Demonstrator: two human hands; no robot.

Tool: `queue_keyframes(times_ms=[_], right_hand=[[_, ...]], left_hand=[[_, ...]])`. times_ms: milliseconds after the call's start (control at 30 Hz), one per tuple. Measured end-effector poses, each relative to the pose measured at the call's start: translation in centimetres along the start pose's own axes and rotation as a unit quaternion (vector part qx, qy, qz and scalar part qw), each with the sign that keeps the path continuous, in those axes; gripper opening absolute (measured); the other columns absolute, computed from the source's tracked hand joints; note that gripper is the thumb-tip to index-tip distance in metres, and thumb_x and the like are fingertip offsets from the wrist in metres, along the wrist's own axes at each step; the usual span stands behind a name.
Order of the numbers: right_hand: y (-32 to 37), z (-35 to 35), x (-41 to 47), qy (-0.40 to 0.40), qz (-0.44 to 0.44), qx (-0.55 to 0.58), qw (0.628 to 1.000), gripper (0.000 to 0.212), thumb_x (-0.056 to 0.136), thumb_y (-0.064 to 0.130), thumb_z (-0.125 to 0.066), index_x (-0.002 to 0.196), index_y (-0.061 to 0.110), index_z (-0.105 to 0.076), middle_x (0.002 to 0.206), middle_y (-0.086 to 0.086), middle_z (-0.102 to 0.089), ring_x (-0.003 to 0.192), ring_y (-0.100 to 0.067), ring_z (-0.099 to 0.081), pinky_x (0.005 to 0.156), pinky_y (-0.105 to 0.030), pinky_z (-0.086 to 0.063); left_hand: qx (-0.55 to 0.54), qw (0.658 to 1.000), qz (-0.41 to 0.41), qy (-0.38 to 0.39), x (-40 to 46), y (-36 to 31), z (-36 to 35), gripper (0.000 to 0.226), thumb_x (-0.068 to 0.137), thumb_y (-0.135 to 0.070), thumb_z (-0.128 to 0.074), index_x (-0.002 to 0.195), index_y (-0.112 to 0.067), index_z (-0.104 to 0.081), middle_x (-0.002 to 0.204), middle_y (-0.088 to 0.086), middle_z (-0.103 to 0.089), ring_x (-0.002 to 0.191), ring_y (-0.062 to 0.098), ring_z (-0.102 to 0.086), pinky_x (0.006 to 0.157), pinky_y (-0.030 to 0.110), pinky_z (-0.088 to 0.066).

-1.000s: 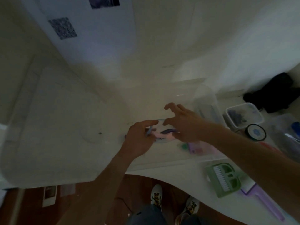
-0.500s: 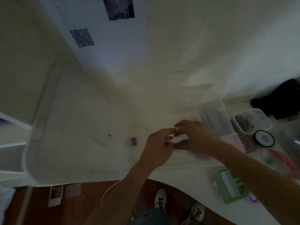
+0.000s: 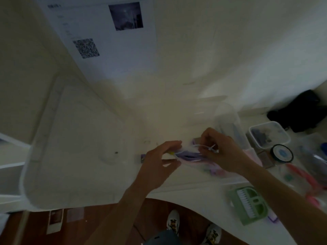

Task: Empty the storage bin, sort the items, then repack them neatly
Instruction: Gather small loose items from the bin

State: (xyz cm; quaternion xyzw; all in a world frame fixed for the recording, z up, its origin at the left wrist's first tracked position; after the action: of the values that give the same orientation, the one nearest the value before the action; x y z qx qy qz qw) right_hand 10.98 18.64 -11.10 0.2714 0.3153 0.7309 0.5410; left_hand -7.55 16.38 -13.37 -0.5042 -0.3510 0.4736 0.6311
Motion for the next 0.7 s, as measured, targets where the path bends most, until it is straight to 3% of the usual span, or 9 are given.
queue_keyframes(times_ms=[133,233,300,467,700], right_hand=[[-0.3,0.3,-0.5,0.027,-0.015,0.017,0.999,0.026,0.088,0.015,-0.071,0.108,0.031,-0.062,0.086,0.01,-0.069,0.082,-0.006,-0.066,0.072,-0.017,-0.05],[1.9,-0.1,-0.9,0.028,0.03,-0.071,0.997,0.033,0.079,0.049,-0.075,0.108,0.034,-0.068,0.101,0.015,-0.064,0.092,-0.002,-0.063,0.078,-0.016,-0.047],[3.8,-1.1,-0.8,0.03,0.069,-0.114,0.991,0.041,0.075,0.058,-0.073,0.109,0.036,-0.067,0.107,0.018,-0.06,0.096,0.0,-0.059,0.081,-0.019,-0.046],[7.0,-2.2,0.1,0.008,0.126,-0.069,0.99,0.013,0.083,0.033,-0.074,0.096,0.028,-0.074,0.086,0.013,-0.067,0.076,0.002,-0.059,0.07,-0.011,-0.042],[9.2,-0.9,1.4,0.016,0.153,-0.08,0.985,0.01,0.084,0.033,-0.074,0.087,0.024,-0.071,0.081,0.011,-0.065,0.074,-0.001,-0.058,0.067,-0.02,-0.047]], left_hand=[[0.043,0.992,0.008,-0.122,-0.1,0.3,2.7,0.016,0.084,-0.009,-0.076,0.096,-0.019,-0.073,0.089,-0.013,-0.075,0.087,0.001,-0.071,0.071,0.019,-0.056],[0.014,0.991,0.024,-0.134,-0.4,0.3,2.3,0.014,0.08,-0.006,-0.078,0.089,-0.016,-0.074,0.081,-0.011,-0.075,0.08,0.004,-0.072,0.068,0.018,-0.056],[0.009,0.993,0.016,-0.118,-0.6,-0.2,1.5,0.012,0.08,-0.006,-0.078,0.088,-0.013,-0.074,0.08,-0.01,-0.075,0.078,0.004,-0.072,0.066,0.017,-0.055],[0.006,0.991,0.017,-0.13,-0.9,-1.1,1.6,0.011,0.078,-0.004,-0.08,0.083,-0.009,-0.072,0.073,-0.008,-0.074,0.072,0.001,-0.071,0.061,0.012,-0.05],[0.12,0.985,-0.052,-0.116,-0.5,-4.8,3.2,0.006,0.081,-0.019,-0.079,0.082,-0.024,-0.076,0.079,-0.017,-0.073,0.077,-0.002,-0.068,0.059,0.014,-0.052]])
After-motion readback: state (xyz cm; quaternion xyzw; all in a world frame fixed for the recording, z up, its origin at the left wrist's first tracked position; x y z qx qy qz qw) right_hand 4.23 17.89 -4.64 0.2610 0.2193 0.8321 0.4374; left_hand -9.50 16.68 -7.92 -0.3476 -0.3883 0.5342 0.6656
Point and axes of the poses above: each hand's wrist, its own x-axis towards the middle knuckle, its own z-axis out of the back of the hand, y = z × x, the point moved 10 cm from there along x, towards the middle knuckle
